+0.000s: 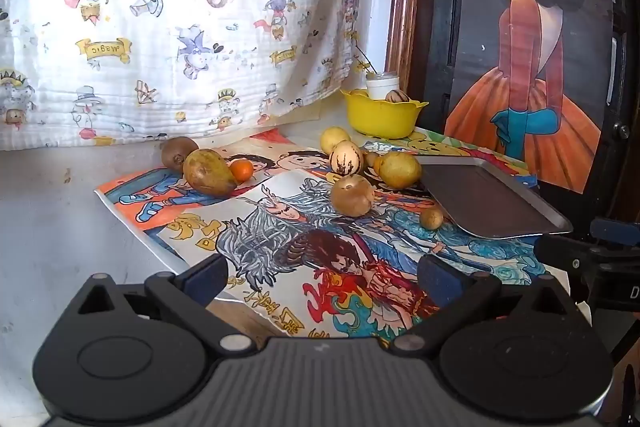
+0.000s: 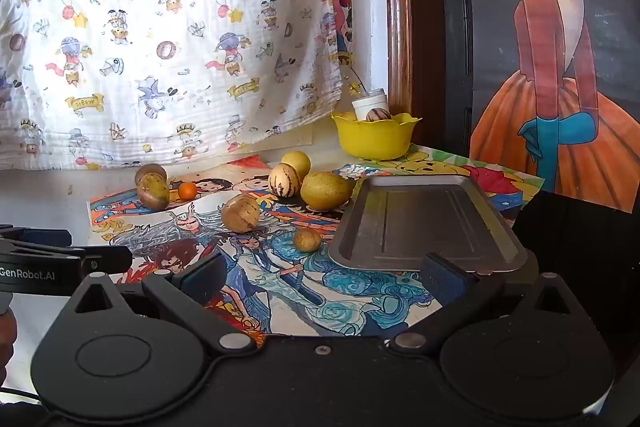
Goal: Organize fruits
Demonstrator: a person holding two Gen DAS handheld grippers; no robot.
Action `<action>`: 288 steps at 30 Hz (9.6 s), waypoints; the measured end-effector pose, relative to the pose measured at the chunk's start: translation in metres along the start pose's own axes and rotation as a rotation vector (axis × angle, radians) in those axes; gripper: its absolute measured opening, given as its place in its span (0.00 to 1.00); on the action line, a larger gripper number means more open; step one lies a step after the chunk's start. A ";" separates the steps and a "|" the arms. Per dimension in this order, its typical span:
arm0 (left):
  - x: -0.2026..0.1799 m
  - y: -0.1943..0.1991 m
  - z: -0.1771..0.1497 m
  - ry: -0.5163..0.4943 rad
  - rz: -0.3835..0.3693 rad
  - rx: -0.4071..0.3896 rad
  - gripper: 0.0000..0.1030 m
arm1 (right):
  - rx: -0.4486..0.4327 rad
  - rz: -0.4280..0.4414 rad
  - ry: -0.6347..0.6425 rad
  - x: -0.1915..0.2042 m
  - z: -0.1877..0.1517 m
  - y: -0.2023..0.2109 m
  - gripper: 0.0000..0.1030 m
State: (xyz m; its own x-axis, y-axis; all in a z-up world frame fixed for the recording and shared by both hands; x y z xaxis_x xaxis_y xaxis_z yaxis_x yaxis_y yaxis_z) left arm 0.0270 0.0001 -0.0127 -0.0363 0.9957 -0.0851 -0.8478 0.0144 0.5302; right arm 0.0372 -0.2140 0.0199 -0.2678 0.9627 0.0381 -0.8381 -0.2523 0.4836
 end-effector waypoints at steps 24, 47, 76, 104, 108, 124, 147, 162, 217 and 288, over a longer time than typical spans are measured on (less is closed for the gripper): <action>0.000 -0.004 -0.002 -0.009 0.007 0.022 1.00 | 0.008 0.010 0.018 0.003 0.000 -0.001 0.99; 0.000 -0.004 -0.002 -0.010 0.008 0.023 1.00 | 0.009 0.008 0.019 0.004 -0.001 -0.001 1.00; -0.003 -0.003 -0.003 -0.017 -0.009 0.033 1.00 | 0.012 0.009 0.026 0.007 -0.001 -0.001 1.00; 0.003 -0.031 0.035 -0.041 -0.080 0.099 1.00 | -0.002 0.075 0.136 -0.008 0.014 -0.018 1.00; 0.002 -0.048 0.054 -0.067 -0.124 0.132 1.00 | 0.011 0.108 0.198 -0.013 0.024 -0.030 0.99; -0.014 -0.139 0.100 -0.169 -0.129 0.255 1.00 | 0.091 0.231 0.492 -0.008 0.051 -0.108 0.93; -0.028 -0.193 0.094 -0.234 -0.190 0.347 0.65 | 0.268 0.308 0.498 -0.001 0.043 -0.172 0.35; -0.028 -0.184 0.100 -0.179 -0.144 0.351 0.49 | 0.215 0.287 0.419 -0.008 0.044 -0.163 0.29; -0.177 -0.362 0.179 -0.317 -0.203 0.381 0.50 | 0.270 0.097 0.321 -0.204 0.116 -0.307 0.30; 0.077 -0.072 0.071 -0.007 0.116 0.237 1.00 | 0.251 0.320 0.255 0.052 0.060 -0.091 0.99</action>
State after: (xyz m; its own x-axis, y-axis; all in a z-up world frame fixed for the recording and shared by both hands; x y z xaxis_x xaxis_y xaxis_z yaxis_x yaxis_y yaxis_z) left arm 0.1225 0.0818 0.0029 -0.1216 0.9926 -0.0070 -0.6904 -0.0794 0.7191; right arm 0.1283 -0.1356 0.0307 -0.6284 0.7777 0.0187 -0.5623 -0.4707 0.6799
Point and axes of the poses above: each gripper's, at about its wrist camera, not at the fingertips, and y roughly against the way its jaws point, x to its left, z to its top, the point moved 3 cm from there along -y, roughly the way its jaws point, and after that the axes turned 7 degrees about x, right-handed, at the moved point
